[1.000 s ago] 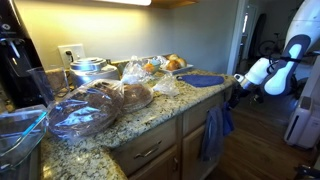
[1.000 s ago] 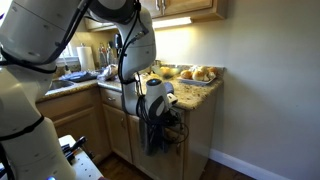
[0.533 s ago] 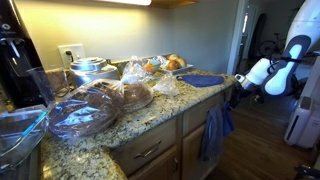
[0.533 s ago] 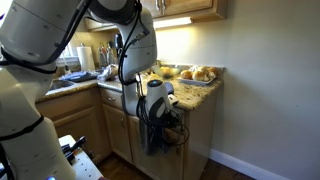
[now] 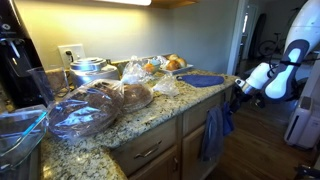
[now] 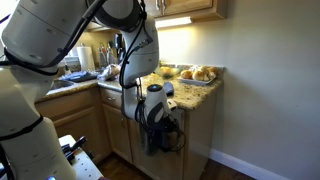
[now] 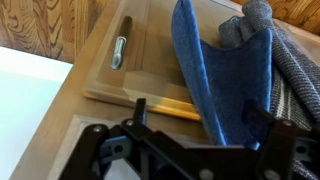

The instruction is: Take the blue towel hanging to the drawer and put it on the counter

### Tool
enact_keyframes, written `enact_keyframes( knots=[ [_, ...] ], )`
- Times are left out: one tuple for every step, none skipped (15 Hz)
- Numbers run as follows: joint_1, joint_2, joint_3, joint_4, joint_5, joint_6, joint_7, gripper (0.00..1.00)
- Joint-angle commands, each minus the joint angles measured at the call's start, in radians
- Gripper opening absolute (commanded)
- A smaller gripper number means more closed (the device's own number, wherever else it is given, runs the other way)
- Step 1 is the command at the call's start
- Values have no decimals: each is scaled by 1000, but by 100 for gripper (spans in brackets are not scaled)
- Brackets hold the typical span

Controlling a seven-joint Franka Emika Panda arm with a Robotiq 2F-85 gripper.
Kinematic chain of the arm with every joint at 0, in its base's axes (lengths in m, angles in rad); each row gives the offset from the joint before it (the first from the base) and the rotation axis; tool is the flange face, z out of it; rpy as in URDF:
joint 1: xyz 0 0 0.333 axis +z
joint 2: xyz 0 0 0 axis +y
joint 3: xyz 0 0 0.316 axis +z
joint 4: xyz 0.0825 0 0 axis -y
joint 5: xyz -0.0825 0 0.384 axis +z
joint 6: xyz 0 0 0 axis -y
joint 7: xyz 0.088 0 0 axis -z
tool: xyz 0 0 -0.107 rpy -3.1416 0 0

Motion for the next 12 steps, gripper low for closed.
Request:
enact_keyframes(
  knots=[
    [-39,22,29,11,-27,0,2,67],
    [-43,26,33,15,-28,0,2,60],
    [-53,30,42,17,-34,0,1,53],
    [-55,32,45,21,-36,0,-1,47],
    [-58,33,49,25,-40,0,-3,39],
    [-61,33,52,29,-46,0,-5,33],
    [-68,36,58,33,-55,0,-5,26],
    [-72,38,61,37,-62,0,-5,20],
    [-80,43,66,41,-69,0,-5,13],
    [-88,47,72,43,-78,0,-4,10],
    [-100,53,82,44,-88,0,-3,8],
    [-114,57,91,42,-99,0,-1,6]
  ],
)
